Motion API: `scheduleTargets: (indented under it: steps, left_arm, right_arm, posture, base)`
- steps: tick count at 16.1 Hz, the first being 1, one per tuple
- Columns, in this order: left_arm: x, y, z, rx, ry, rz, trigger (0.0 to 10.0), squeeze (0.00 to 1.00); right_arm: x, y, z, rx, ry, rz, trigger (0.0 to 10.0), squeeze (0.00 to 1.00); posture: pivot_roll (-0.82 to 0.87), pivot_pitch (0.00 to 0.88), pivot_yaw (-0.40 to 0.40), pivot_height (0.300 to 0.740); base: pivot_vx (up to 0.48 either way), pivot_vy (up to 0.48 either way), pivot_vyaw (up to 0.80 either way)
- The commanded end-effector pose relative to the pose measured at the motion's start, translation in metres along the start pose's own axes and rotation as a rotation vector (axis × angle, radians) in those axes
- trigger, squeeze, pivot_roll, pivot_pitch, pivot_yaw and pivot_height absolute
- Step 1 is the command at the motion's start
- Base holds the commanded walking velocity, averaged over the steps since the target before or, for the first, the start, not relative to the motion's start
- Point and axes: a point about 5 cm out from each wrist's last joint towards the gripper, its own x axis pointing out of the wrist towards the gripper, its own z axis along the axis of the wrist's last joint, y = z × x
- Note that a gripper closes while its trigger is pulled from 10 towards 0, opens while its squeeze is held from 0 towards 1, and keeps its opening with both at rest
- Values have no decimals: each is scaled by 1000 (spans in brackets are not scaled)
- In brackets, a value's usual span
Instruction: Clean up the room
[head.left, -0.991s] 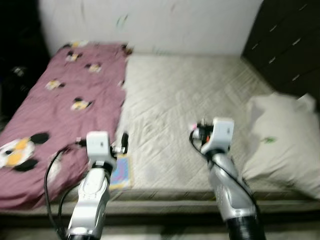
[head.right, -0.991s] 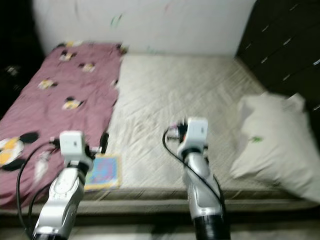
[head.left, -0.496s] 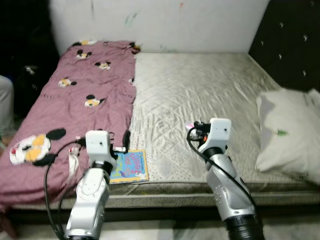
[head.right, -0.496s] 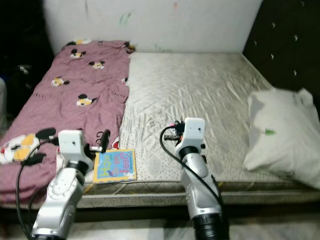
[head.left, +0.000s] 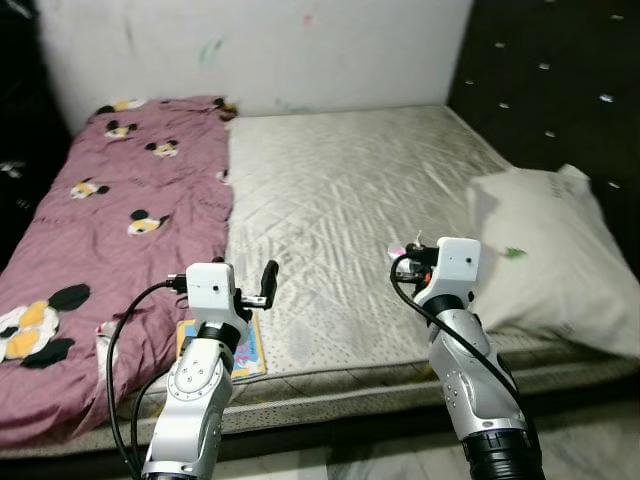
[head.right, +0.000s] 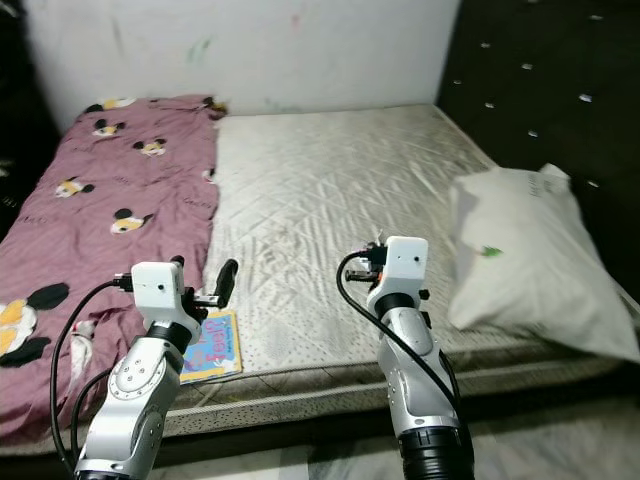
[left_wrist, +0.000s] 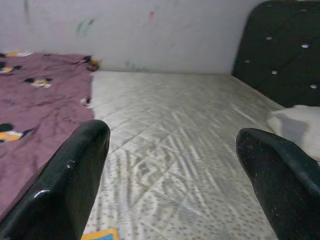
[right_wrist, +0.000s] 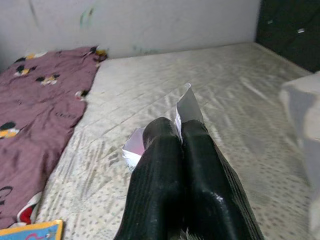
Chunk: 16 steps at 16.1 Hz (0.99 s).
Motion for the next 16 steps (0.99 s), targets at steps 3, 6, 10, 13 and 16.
scheduleTargets:
  steps: [3, 6, 10, 13, 16]
  left_arm:
    - [-1, 2, 3, 2, -5, -5, 10000, 0]
    - [0, 2, 4, -1, -9, -8, 10000, 0]
    - [2, 2, 4, 4, -11, 29, 10000, 0]
    - [2, 1, 3, -8, -4, 26, 10000, 0]
    - [2, 1, 3, -10, 0, 29, 10000, 0]
  right_arm:
    - [3, 4, 0, -1, 2, 16, 10000, 0]
    - [4, 4, 1, -2, -1, 16, 10000, 0]
    - [5, 1, 0, -8, -2, 7, 10000, 0]
    - [6, 0, 0, -13, -5, 3, 10000, 0]
    - [6, -1, -1, -11, -5, 0, 10000, 0]
  posture:
    - [-62, 0, 17, 740]
    - [-61, 0, 18, 740]
    - [-61, 0, 20, 740]
    - [-60, 0, 20, 740]
    - [-57, 0, 21, 740]
  base:
    - [403, 0, 0]
    - [401, 0, 0]
    - [68, 0, 0]
    - [0, 0, 0]
    - [0, 0, 0]
